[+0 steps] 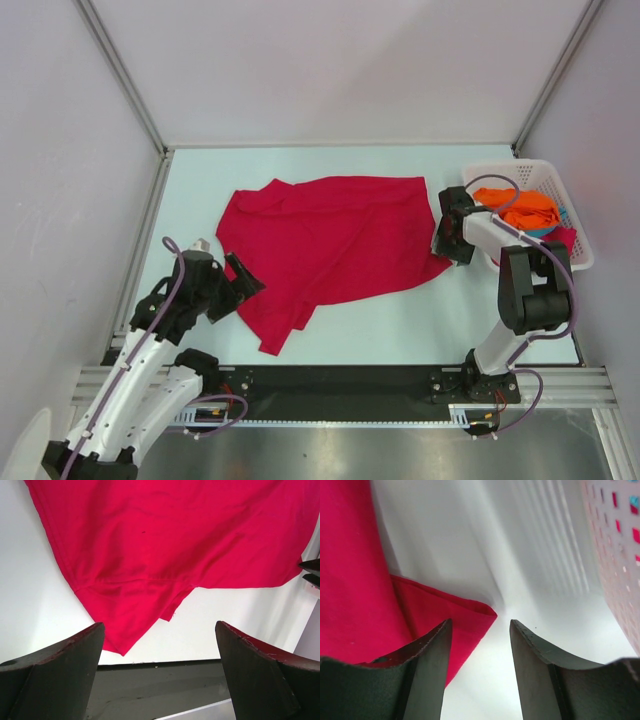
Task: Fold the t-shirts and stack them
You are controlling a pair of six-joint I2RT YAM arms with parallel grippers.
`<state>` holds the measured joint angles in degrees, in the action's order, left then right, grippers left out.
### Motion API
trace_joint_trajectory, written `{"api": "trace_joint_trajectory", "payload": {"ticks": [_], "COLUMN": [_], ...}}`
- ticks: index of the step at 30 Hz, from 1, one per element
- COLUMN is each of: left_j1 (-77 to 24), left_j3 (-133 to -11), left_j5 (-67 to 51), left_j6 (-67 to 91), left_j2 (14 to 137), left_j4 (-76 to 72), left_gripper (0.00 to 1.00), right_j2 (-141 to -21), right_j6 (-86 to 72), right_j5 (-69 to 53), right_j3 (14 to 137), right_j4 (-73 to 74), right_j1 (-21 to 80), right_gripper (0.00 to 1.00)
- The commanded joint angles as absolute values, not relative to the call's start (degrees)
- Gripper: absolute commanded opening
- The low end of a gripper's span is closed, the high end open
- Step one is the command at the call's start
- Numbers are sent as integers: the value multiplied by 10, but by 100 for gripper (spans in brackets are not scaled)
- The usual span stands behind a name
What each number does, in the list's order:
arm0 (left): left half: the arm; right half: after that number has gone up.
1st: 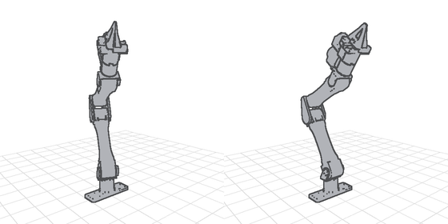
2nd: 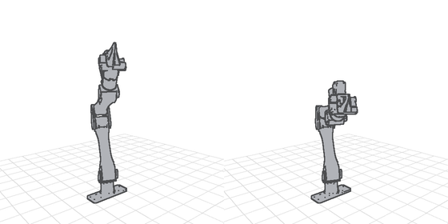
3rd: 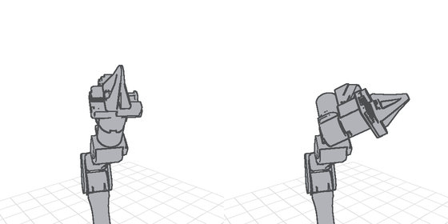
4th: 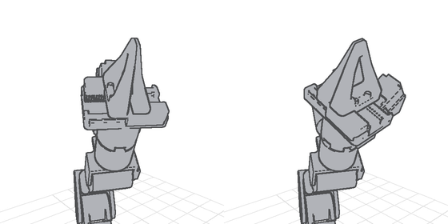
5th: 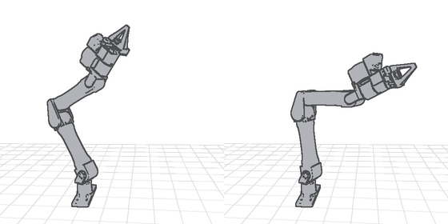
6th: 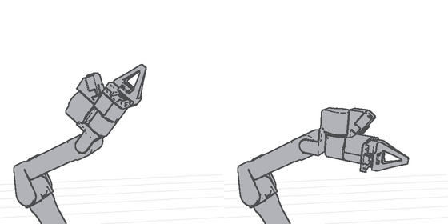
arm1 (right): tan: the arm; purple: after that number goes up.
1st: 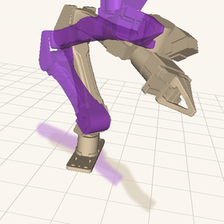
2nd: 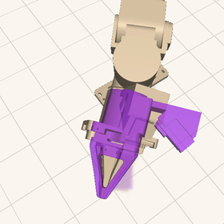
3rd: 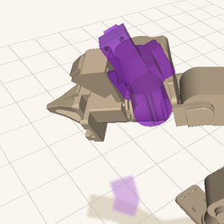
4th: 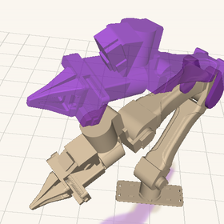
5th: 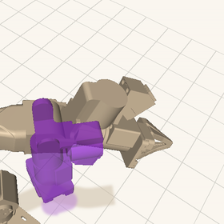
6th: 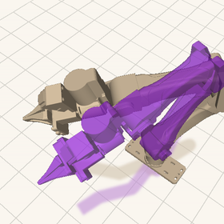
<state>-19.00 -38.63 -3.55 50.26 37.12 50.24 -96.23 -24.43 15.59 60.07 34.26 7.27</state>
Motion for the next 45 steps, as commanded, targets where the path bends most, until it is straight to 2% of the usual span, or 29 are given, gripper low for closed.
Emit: {"api": "trace_joint_trajectory", "payload": {"ticks": [1,5,8,10,11,20,21,22,24,27,45], "left_j1": [-171,-162,-158,-156,-156,-153,-152,-152,-150,-150,-136], "left_j3": [-384,-387,-391,-393,-394,-393,-393,-393,-395,-399,-396], "left_j5": [-62,-69,-74,-75,-76,-84,-85,-84,-84,-84,-85], "left_j6": [475,467,462,461,460,454,454,453,450,449,443], "left_j2": [370,366,364,363,363,355,354,354,354,352,349], "left_j4": [489,494,497,498,498,503,504,504,507,511,511], "left_gripper": [97,97,97,97,97,97,97,97,97,97,97], "right_j2": [-942,-924,-911,-904,-900,-830,-832,-836,-845,-850,-925], "right_j6": [-247,-245,-242,-238,-242,-243,-245,-249,-251,-256,-258], "right_j5": [161,155,139,124,124,136,141,141,141,142,139], "right_j3": [591,578,568,558,556,524,526,526,529,531,539], "right_j4": [336,337,332,330,330,345,351,352,357,353,317], "right_j1": [70,71,71,71,73,91,91,91,92,97,98], "right_gripper": [54,51,39,5,0,0,17,22,31,36,38]}}
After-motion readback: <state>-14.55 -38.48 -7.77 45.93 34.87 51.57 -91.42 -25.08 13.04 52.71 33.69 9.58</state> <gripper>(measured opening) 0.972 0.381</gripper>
